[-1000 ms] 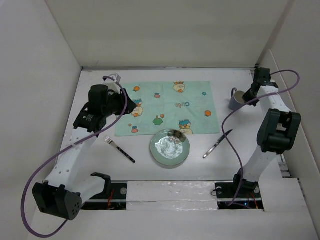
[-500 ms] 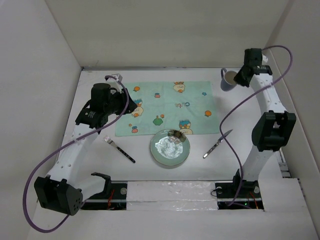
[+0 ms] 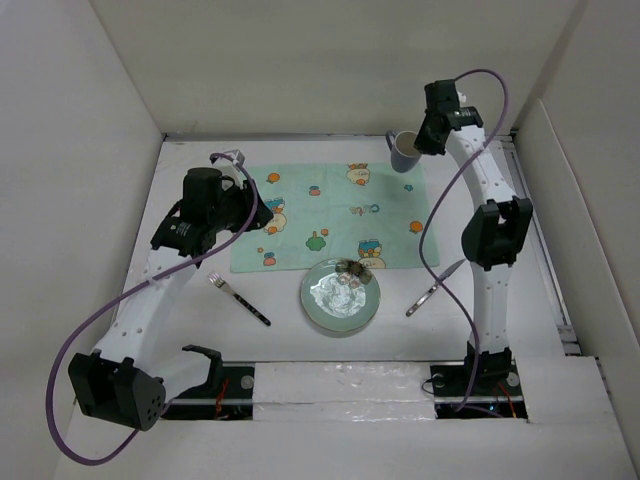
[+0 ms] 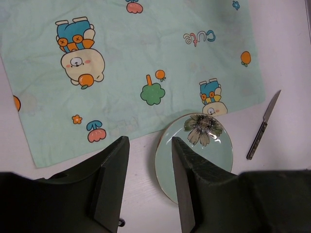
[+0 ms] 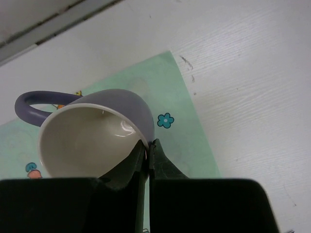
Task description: Set the dinner table for one person
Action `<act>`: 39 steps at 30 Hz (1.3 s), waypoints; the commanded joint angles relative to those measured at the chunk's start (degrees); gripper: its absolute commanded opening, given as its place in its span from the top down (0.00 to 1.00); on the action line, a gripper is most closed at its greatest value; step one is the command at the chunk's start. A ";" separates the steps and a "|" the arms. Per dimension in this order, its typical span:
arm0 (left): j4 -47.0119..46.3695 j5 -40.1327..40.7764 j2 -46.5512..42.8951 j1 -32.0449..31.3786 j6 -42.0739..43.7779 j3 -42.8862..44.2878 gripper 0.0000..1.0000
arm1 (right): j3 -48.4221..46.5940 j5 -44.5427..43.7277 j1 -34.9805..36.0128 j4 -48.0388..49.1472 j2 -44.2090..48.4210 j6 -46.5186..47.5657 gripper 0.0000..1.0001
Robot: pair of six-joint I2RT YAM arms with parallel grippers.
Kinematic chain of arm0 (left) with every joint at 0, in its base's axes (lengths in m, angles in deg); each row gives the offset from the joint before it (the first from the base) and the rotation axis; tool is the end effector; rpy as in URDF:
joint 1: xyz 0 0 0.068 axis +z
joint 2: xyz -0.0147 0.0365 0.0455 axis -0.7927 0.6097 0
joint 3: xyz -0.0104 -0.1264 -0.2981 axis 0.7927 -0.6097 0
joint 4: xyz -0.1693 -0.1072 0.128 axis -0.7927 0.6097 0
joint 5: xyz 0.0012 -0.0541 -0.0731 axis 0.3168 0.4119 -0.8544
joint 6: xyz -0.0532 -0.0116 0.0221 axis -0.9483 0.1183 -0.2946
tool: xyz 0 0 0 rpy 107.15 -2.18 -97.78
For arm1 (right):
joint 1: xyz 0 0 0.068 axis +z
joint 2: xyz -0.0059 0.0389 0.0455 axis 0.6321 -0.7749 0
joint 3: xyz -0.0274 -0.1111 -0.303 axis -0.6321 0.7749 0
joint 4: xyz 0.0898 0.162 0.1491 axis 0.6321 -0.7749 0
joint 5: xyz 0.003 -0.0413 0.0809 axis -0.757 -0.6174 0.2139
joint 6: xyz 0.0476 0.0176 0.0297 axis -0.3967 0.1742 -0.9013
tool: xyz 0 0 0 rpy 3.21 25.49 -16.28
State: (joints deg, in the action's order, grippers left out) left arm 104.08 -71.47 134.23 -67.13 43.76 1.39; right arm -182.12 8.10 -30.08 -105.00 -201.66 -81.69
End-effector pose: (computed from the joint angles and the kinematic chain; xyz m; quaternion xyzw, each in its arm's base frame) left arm 0.1964 -0.0636 0.3991 0.0548 0.8395 -0.2589 0.4746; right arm 0.5028 0.0698 0.3603 0.1970 0.9025 0.0040 0.3830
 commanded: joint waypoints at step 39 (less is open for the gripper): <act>3.19 8.10 2.72 -0.24 3.28 13.49 0.76 | 12.07 11.06 -2.18 8.67 13.98 0.54 0.44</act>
State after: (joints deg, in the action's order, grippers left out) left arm 106.86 -65.57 137.05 -67.13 45.27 10.20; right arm -175.56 14.88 -31.74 -101.35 -197.79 -81.47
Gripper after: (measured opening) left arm 0.278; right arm 0.584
